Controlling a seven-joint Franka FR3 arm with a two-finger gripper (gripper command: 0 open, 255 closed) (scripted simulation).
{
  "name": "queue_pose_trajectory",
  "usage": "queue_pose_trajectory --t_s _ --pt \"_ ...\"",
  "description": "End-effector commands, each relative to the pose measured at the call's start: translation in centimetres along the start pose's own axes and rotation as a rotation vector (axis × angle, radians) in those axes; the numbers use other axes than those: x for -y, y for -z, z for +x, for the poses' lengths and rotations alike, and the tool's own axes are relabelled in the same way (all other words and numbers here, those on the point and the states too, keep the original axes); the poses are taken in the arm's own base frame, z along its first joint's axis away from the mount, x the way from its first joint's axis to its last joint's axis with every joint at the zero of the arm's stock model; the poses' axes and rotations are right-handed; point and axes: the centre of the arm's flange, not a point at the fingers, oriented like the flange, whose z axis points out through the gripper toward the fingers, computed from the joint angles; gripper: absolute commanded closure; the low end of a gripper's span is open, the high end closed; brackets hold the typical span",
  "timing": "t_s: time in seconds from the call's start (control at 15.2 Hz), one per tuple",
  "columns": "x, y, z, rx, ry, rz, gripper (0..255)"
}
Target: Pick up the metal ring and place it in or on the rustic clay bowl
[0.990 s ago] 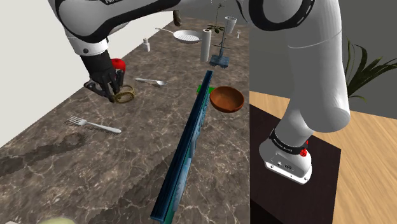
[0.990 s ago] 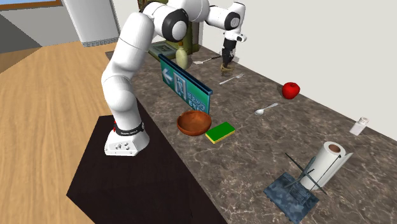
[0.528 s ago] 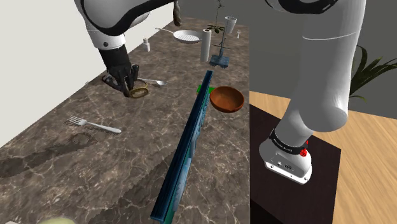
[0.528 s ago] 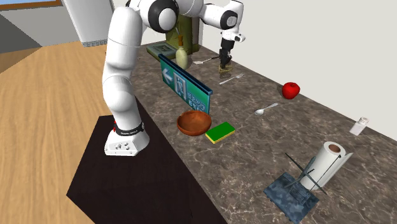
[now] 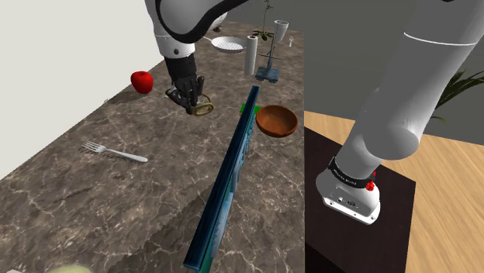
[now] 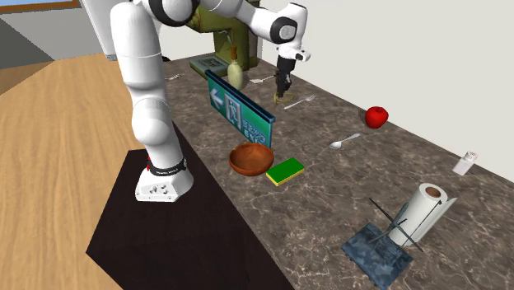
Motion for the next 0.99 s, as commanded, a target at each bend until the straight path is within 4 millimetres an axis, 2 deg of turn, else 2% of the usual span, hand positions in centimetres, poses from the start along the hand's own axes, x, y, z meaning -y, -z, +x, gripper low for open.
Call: queue_pose_trajectory --t_s 0.0,0.92 --pt "-2.1 -0.4 -1.9 0.0 0.0 0.0 255" --pt "-15.9 -1.9 -14.2 0.0 0.0 0.0 255"
